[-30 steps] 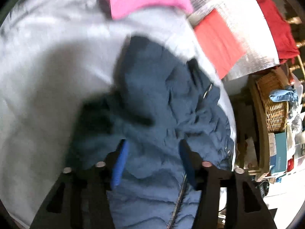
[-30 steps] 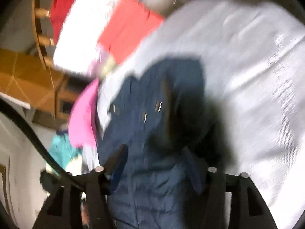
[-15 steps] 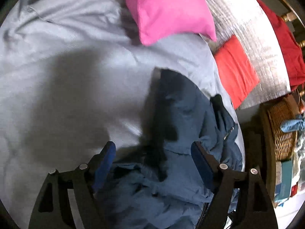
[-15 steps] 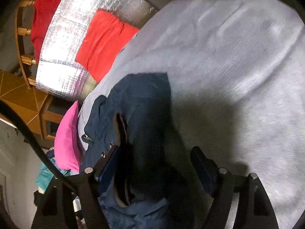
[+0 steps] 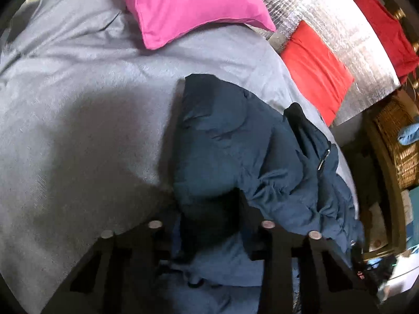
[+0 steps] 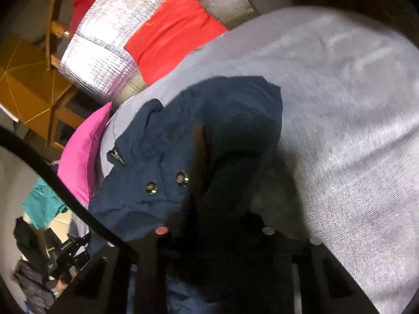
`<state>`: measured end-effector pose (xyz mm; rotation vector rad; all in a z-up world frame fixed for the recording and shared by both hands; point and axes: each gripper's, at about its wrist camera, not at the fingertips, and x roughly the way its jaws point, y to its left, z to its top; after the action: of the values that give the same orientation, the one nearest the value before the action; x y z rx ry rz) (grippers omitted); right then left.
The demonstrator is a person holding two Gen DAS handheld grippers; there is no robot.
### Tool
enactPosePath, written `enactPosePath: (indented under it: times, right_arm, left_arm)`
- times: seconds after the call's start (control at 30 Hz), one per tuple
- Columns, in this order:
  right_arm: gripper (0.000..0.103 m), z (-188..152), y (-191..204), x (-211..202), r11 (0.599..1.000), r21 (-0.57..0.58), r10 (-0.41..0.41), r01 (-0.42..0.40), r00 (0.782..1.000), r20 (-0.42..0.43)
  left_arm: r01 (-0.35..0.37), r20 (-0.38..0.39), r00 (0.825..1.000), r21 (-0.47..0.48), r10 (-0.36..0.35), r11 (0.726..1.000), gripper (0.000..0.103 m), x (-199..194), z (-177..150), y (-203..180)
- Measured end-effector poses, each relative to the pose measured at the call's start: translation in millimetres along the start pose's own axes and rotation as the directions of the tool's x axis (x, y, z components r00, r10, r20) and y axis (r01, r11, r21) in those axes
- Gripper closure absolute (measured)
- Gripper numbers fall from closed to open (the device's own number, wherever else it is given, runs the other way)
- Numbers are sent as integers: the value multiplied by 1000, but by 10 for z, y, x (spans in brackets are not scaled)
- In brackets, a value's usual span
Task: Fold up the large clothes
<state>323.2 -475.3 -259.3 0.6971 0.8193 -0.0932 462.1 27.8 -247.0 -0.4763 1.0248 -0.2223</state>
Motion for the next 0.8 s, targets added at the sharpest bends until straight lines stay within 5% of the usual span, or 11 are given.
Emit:
enactPosePath:
  times: [0.27, 0.4, 0.53, 0.7, 0.8]
  right_arm:
    - [75, -57, 301, -399, 994, -106, 0, 14, 992, 130]
    - [75, -30, 161, -114, 997, -57, -55, 58, 997, 58]
    - [66, 0, -78, 24, 998, 55, -1, 2, 1000, -17]
    - [49, 47, -159, -65, 996, 85, 4, -2, 1000, -24]
    - [31, 80, -218, -85, 992, 124, 18, -18, 1000, -3]
  left_arm:
    - [-17, 44, 999, 7, 16, 1000, 86, -255, 50, -89]
    - [-81, -29, 996, 8, 81, 997, 84, -59, 17, 0]
    - [-98, -44, 994, 33, 99, 995, 80, -27, 33, -45]
    - [-45, -74, 996, -32, 42, 998, 50, -79, 56, 13]
    - [-43, -65, 997, -28, 41, 999, 42, -79, 33, 5]
